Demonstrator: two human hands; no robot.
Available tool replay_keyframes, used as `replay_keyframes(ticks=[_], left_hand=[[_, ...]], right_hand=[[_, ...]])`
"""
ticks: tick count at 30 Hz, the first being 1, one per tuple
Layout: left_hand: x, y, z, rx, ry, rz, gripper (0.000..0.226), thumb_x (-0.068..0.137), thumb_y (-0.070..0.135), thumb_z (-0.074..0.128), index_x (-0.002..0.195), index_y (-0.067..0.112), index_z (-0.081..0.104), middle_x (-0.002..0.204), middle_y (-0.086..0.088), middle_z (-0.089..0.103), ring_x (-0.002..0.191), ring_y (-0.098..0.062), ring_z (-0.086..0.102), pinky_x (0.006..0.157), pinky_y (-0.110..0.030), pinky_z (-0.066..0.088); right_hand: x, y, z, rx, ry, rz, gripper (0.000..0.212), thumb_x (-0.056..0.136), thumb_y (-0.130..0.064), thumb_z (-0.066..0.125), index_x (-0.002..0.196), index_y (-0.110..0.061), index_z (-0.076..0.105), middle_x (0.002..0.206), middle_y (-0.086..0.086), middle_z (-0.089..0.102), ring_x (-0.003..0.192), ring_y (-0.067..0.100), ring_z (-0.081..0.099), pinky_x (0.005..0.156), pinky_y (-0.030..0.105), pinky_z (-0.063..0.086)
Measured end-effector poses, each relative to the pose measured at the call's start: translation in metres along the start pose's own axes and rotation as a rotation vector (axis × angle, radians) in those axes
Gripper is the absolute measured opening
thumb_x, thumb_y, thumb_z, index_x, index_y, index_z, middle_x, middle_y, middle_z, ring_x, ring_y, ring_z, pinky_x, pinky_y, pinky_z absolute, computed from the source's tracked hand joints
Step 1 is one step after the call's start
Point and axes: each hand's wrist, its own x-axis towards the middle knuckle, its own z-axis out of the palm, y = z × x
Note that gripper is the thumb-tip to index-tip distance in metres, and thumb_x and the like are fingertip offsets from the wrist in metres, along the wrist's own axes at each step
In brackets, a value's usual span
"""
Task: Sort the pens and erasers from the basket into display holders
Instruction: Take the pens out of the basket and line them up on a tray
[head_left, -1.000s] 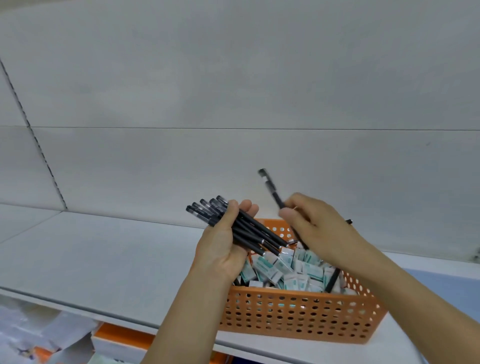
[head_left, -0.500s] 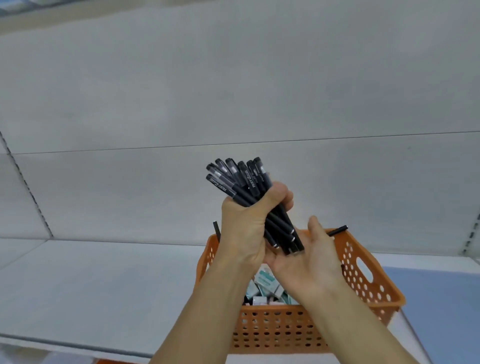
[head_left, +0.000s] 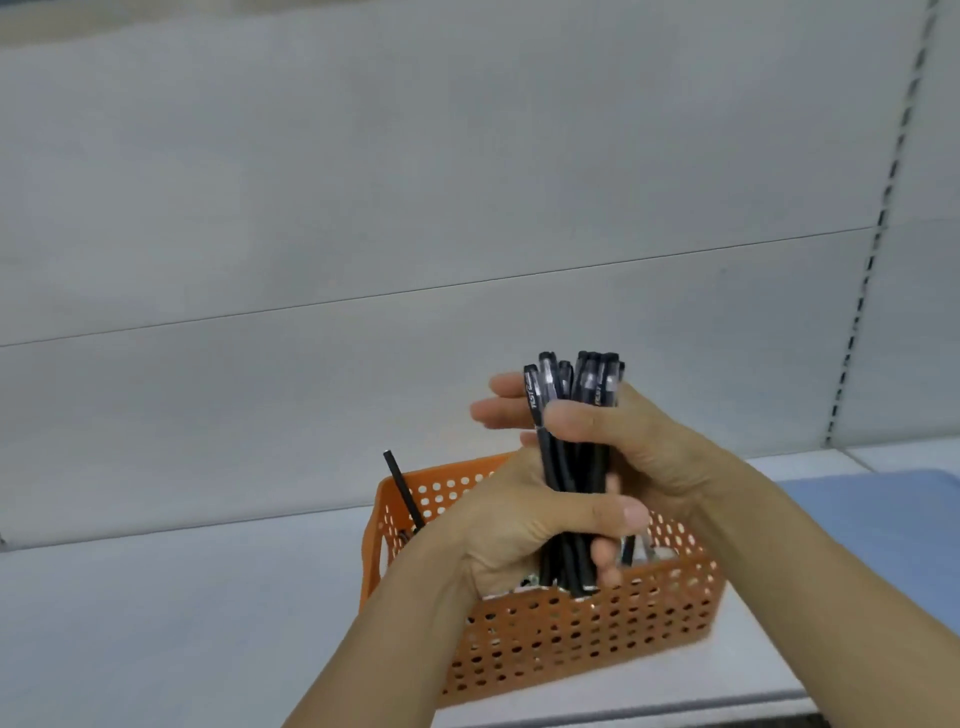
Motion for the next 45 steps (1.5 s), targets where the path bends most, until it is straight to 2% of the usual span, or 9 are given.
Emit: replay_keyframes(ticks=[4, 10, 14, 18, 22, 25, 29, 40, 45], left_hand=[[0.011, -0.001, 0.016, -0.043, -0.076, -0.04, 0.021, 0.078, 0.0, 0.068, 0.067, 0.009, 0.053, 0.053, -0.003, 0.05, 0.045, -0.012, 0.055, 0.054, -0.029, 0.057], [0.034, -0.018, 0.059, -0.269, 0.074, -0.053, 0.055, 0.074, 0.047, 0.073, 0.106, 0.002, 0.067, 0.082, -0.013, 0.066, 0.072, -0.022, 0.067, 0.077, -0.043, 0.059], [0.082, -0.04, 0.114, -0.863, 0.368, 0.059, 0.075, 0.091, 0.063, 0.041, 0.118, -0.004, 0.064, 0.112, -0.024, 0.068, 0.111, -0.036, 0.064, 0.098, -0.045, 0.049], [0.137, -0.05, 0.176, -1.018, 0.384, 0.129, 0.07, 0.1, 0.054, 0.031, 0.083, 0.001, 0.075, 0.075, -0.01, 0.071, 0.073, -0.022, 0.073, 0.084, -0.036, 0.048], [0.178, -0.058, 0.227, -0.593, 0.396, 0.089, 0.072, 0.09, 0.07, 0.034, 0.113, 0.013, 0.071, 0.105, -0.018, 0.071, 0.106, -0.033, 0.067, 0.102, -0.045, 0.046], [0.209, -0.049, 0.243, -0.221, 0.273, 0.298, 0.081, 0.062, 0.079, 0.065, 0.125, 0.029, 0.061, 0.12, -0.009, 0.068, 0.097, -0.028, 0.068, 0.081, -0.052, 0.055], [0.248, -0.038, 0.279, -0.083, 0.106, 0.332, 0.044, 0.072, 0.03, 0.083, 0.11, 0.016, 0.067, 0.096, -0.014, 0.072, 0.096, -0.027, 0.07, 0.095, -0.037, 0.053], [0.336, -0.099, 0.35, -0.449, 0.419, 0.133, 0.031, 0.075, 0.024, 0.072, 0.098, 0.005, 0.062, 0.076, -0.012, 0.06, 0.069, -0.021, 0.067, 0.084, -0.036, 0.057], [0.346, -0.139, 0.348, 0.414, 0.363, -0.065, 0.059, 0.094, 0.058, 0.043, 0.146, 0.033, 0.03, 0.144, 0.008, 0.042, 0.128, -0.008, 0.043, 0.1, -0.027, 0.035]], right_hand=[[-0.009, -0.004, -0.005, 0.179, 0.037, 0.005, 0.015, 0.074, -0.01, 0.07, 0.087, -0.014, 0.063, 0.089, 0.016, 0.074, 0.092, 0.03, 0.071, 0.09, 0.042, 0.054], [-0.042, -0.026, -0.042, 0.127, 0.317, -0.157, 0.015, 0.078, -0.014, 0.072, 0.079, -0.011, 0.058, 0.066, 0.009, 0.064, 0.063, 0.026, 0.067, 0.092, 0.071, 0.042], [-0.074, -0.038, -0.077, 0.101, 0.505, -0.281, 0.017, 0.077, -0.008, 0.072, 0.078, -0.007, 0.056, 0.058, 0.01, 0.054, 0.056, 0.026, 0.056, 0.077, 0.048, 0.056], [-0.119, -0.019, -0.113, -0.064, 0.626, -0.201, 0.025, 0.082, -0.004, 0.071, 0.066, -0.011, 0.054, 0.05, 0.013, 0.048, 0.051, 0.025, 0.051, 0.066, 0.042, 0.051], [-0.169, -0.032, -0.18, -0.161, 0.529, -0.111, 0.035, 0.09, -0.012, 0.065, 0.063, -0.002, 0.046, 0.05, 0.015, 0.043, 0.049, 0.027, 0.048, 0.058, 0.041, 0.047], [-0.208, -0.047, -0.228, -0.256, 0.289, 0.165, 0.03, 0.089, -0.007, 0.063, 0.064, -0.003, 0.048, 0.051, 0.013, 0.041, 0.049, 0.025, 0.044, 0.054, 0.033, 0.049], [-0.249, -0.053, -0.274, -0.156, 0.087, 0.451, 0.028, 0.088, -0.006, 0.066, 0.065, -0.009, 0.049, 0.053, 0.006, 0.042, 0.045, 0.02, 0.041, 0.058, 0.037, 0.052], [-0.321, -0.013, -0.33, -1.122, 0.472, 0.305, 0.029, 0.1, -0.04, 0.041, 0.125, -0.029, 0.031, 0.087, -0.011, 0.053, 0.075, 0.012, 0.057, 0.067, 0.031, 0.048], [-0.337, 0.011, -0.411, -1.19, 0.677, 0.538, 0.018, 0.1, -0.032, 0.042, 0.109, -0.016, 0.039, 0.072, -0.003, 0.052, 0.061, 0.018, 0.053, 0.05, 0.03, 0.038]])
